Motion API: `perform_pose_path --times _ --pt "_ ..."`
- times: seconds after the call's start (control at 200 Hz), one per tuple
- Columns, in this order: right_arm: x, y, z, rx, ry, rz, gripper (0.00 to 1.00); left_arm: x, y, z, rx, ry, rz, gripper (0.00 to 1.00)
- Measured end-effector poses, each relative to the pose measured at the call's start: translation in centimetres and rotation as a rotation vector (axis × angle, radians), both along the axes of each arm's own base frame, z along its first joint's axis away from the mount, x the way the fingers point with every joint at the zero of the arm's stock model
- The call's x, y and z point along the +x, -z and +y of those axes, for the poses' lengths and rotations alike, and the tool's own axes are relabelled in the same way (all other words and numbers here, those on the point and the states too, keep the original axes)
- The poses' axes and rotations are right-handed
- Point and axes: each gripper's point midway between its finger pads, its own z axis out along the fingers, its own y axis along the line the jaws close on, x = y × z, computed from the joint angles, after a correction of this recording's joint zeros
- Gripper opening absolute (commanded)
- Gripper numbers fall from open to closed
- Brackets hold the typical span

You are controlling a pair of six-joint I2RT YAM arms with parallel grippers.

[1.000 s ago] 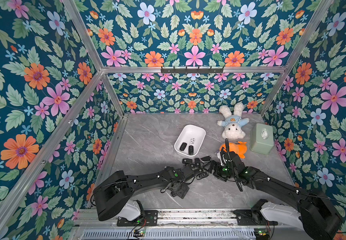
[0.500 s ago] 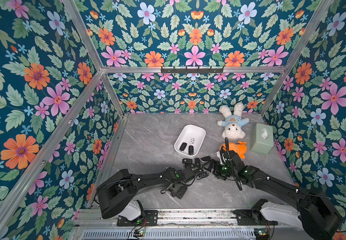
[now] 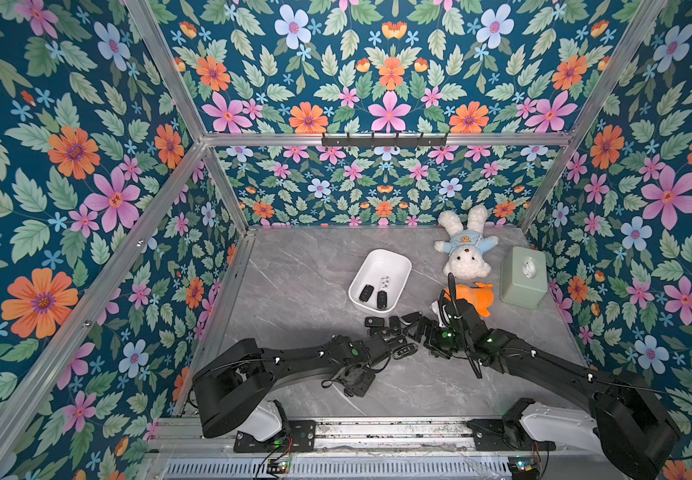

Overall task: Place the car key into the storage box
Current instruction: Pick up the car key from the center of the board.

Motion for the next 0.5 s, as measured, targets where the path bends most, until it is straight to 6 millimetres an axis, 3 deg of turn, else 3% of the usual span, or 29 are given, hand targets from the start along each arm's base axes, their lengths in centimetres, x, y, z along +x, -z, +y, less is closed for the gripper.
perform_pose_path --times 0.3,0.5 --pt "0.4 0.2 0.0 -0.018 0.001 -0.007 0.99 2.1 -3.7 -1.6 -0.088 -0.014 -0.109 0.29" --pt "2.3 -0.5 -0.3 -0.036 0.015 -0.047 0.99 5.0 -7.2 -3.1 -0.132 -0.021 -0.228 0.29"
